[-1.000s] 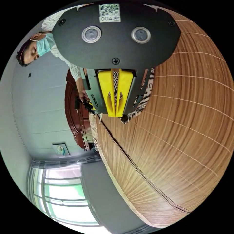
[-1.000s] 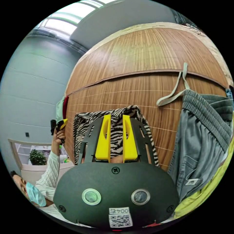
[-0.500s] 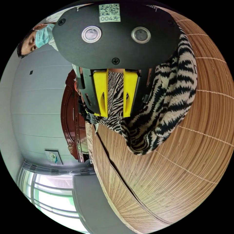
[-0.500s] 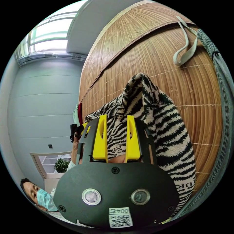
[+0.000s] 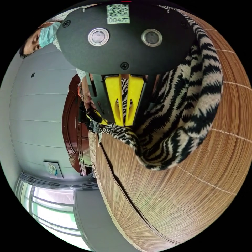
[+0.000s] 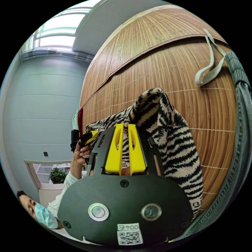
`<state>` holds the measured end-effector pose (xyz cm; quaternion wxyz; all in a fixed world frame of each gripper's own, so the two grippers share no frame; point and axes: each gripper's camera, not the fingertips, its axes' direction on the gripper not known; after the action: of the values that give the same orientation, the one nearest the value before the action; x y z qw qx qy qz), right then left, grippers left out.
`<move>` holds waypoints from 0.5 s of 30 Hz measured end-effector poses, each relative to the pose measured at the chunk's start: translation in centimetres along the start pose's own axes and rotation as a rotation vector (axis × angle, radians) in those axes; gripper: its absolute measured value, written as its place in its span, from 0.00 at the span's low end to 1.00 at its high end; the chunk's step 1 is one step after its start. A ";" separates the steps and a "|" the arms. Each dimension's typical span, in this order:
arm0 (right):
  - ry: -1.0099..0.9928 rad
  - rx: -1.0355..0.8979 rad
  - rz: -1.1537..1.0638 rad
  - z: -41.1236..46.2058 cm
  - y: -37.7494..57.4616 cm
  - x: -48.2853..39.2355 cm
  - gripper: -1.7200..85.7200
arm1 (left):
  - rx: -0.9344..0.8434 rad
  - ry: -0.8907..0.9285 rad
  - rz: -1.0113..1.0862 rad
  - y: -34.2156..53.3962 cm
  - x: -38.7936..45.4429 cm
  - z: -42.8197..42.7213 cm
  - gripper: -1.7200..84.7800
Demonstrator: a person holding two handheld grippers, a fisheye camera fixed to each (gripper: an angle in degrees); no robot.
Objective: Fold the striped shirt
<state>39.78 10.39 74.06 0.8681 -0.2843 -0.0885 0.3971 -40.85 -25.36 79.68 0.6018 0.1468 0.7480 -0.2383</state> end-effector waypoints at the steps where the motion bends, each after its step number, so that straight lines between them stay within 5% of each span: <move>1: 0.002 0.001 -0.002 0.0 0.0 0.0 0.07 | 0.000 0.007 0.006 0.0 0.2 -0.3 0.05; 15: 0.064 0.080 -0.041 1.5 -3.4 -1.4 0.06 | 0.193 0.103 -0.061 -1.4 1.5 -3.1 0.11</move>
<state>40.50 8.21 77.34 0.8891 -0.2602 -0.0505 0.3732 -44.50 -24.98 78.93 0.5380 0.1935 0.7557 -0.3194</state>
